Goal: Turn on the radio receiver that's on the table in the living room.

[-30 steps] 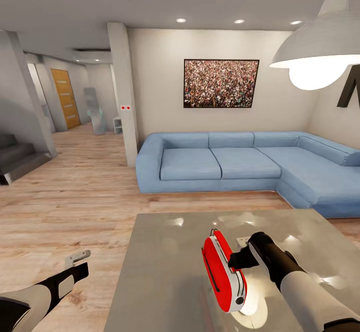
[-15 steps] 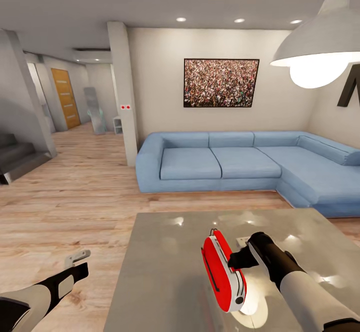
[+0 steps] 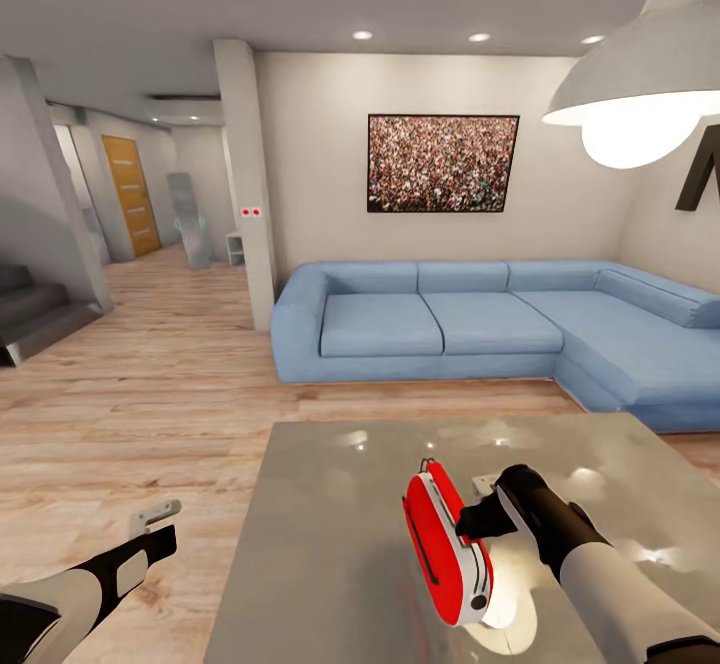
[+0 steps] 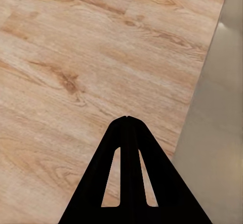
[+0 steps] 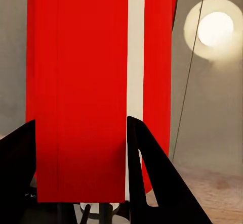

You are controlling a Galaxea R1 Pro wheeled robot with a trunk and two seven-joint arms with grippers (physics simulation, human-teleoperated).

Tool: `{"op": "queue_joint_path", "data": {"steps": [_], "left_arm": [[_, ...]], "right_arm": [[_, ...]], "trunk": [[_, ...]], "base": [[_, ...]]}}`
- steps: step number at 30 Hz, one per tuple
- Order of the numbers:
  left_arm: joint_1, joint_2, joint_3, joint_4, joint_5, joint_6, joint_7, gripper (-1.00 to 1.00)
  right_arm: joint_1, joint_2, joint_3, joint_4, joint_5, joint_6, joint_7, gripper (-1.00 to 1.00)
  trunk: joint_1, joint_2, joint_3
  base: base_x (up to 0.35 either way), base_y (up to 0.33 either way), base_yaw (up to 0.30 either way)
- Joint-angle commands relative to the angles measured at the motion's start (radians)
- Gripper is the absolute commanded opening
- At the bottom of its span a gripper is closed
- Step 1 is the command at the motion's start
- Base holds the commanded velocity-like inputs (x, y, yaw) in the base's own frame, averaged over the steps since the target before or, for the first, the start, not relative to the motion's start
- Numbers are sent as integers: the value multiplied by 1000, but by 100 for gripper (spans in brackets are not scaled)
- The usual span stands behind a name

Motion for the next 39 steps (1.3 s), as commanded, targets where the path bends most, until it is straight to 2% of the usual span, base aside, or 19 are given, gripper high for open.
{"op": "queue_joint_path", "data": {"steps": [1, 5, 15, 28, 39], "left_arm": [[0, 0, 0, 0, 0, 0, 0, -100], [0, 0, 0, 0, 0, 0, 0, -100], [0, -2, 0, 0, 0, 1, -1, -100], [0, -2, 0, 0, 0, 0, -1, -100], [0, -2, 0, 0, 0, 0, -1, -100]], "right_arm": [[0, 0, -1, 1, -5, 0, 0, -100], [0, 1, -1, 3, -5, 0, 0, -100], [0, 1, -1, 4, -4, 0, -5, -100], [0, 1, 0, 16, -4, 0, -13, -100], [0, 2, 0, 18, -4, 0, -13, -100]], "trunk": [[4, -7, -3], [19, -35, -16], [19, -35, -16], [69, -126, -56], [73, -133, -60]], "base": [[0, 0, 0], [0, 0, 0], [0, 0, 0], [0, 0, 0], [0, 0, 0]]}}
